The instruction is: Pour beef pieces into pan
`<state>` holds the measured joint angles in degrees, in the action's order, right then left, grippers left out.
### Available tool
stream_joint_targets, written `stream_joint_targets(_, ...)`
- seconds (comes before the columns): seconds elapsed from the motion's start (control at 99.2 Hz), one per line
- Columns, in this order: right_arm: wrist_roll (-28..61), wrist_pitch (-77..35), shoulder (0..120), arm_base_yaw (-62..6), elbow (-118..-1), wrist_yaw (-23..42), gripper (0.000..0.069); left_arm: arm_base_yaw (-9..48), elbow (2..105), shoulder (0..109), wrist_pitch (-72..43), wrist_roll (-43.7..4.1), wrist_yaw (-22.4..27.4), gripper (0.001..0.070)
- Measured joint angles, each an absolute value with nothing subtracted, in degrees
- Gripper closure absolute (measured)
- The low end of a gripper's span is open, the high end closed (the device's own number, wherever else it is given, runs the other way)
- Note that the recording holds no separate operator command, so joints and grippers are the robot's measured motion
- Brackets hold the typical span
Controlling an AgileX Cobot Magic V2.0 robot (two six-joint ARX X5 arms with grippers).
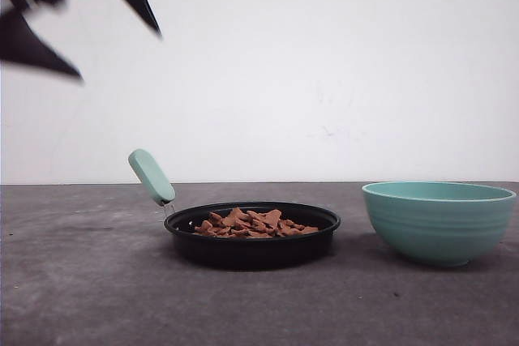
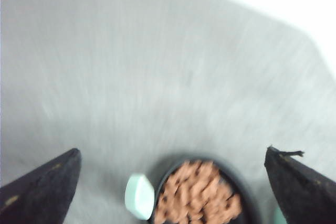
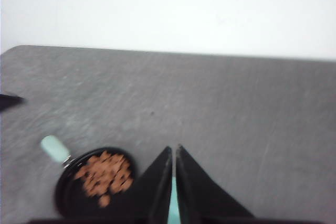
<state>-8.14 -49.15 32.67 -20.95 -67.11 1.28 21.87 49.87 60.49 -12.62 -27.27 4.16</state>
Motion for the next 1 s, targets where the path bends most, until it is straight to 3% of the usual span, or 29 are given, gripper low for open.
stream_joint_targets(0.101, -3.9, -44.6, 32.64, -20.95, -66.08, 1.56, 0.068, 21.89, 50.0, 50.17, -16.45, -24.16, 3.38, 0.0293)
stream_joint_targets(0.202, 0.14, -40.93, 32.64, -20.95, -64.29, 1.89, 0.068, 21.91, 50.26, 40.07, -22.46, -21.78, -1.8, 0.0569)
stream_joint_targets(0.282, 2.31, -38.79, 32.49, -20.95, -62.04, 2.85, 0.068, 21.91, 50.28, 32.99, -28.93, -20.73, -8.12, 0.0666)
stream_joint_targets(0.403, 4.16, -32.93, 31.24, -20.95, -57.32, 3.03, 0.068, 21.87, 50.28, 23.77, -37.19, -18.74, -14.85, 0.0695)
stream_joint_targets(0.595, 4.71, -28.84, 30.81, -20.95, -55.59, 3.05, 0.068, 21.89, 50.3, 17.17, -39.72, -17.56, -14.92, 0.0697)
stream_joint_targets(0.837, 4.71, -28.91, 30.39, -20.95, -55.59, 3.03, 0.068, 21.89, 50.28, 16.8, -50.41, -17.56, -14.92, 0.0697)
stream_joint_targets(0.998, 4.71, -28.91, 30.39, -20.95, -55.59, 3.03, 0.068, 21.89, 50.28, 16.8, -51.37, -17.56, -14.92, 0.0697)
